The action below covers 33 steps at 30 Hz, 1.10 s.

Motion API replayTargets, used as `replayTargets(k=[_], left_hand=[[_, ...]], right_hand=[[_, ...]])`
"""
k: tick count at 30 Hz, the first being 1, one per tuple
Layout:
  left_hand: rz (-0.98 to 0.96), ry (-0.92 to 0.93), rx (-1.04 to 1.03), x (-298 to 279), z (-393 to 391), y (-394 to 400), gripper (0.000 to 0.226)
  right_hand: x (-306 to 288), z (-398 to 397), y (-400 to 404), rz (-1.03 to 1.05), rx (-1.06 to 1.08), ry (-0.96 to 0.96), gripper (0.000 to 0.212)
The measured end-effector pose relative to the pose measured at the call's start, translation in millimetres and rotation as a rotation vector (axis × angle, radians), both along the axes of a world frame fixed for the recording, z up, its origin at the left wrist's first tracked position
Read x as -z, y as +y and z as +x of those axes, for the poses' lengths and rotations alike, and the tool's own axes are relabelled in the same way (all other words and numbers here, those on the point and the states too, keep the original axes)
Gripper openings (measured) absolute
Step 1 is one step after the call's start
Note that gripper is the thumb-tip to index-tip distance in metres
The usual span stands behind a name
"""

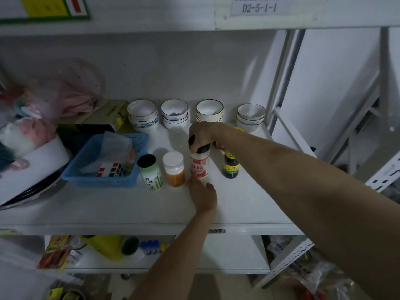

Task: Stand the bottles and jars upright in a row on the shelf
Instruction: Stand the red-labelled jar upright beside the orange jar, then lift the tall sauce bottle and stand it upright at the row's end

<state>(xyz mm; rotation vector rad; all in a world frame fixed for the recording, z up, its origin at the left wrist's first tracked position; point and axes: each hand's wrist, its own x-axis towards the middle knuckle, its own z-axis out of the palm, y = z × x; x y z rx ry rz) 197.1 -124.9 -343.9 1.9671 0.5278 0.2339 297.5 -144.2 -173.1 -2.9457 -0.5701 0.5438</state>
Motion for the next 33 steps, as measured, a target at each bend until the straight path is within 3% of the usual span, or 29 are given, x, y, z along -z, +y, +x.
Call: replayTargets(k=[12,14,17,20,24,27,30,33], left_hand=[[0.012,0.04,0.009,-7,-2,-2,0.056],[0.021,0.017,-0.01,-7,-3,-1,0.049],[-0.007,0.008,-0.02,-8,-3,-1,0.029],[-0.071,-0.001,0.092,-5,-3,-10,0.017],[-0.272,0.059,0.237,-11,-1,-31,0.023],[-0.244,0.139,0.388,-14,7,-46,0.028],[-0.227,0.191,0.443,-10,19,-61,0.038],[-0.187,0.217,0.486,-17,23,-73,0.026]], right_hand=[[8,16,-8,0.071,-0.099,0.082,0.062],[4,22,-17,0.238,-0.044,0.099,0.061],[-8,42,-46,0.502,0.144,-0.108,0.042],[-7,57,-87,0.42,0.382,-0.248,0.041],[36,58,-135,0.288,0.567,-0.237,0.038],[68,49,-151,0.196,0.511,-0.191,0.047],[85,46,-151,0.235,0.444,-0.147,0.061],[97,55,-144,0.189,0.388,-0.109,0.057]])
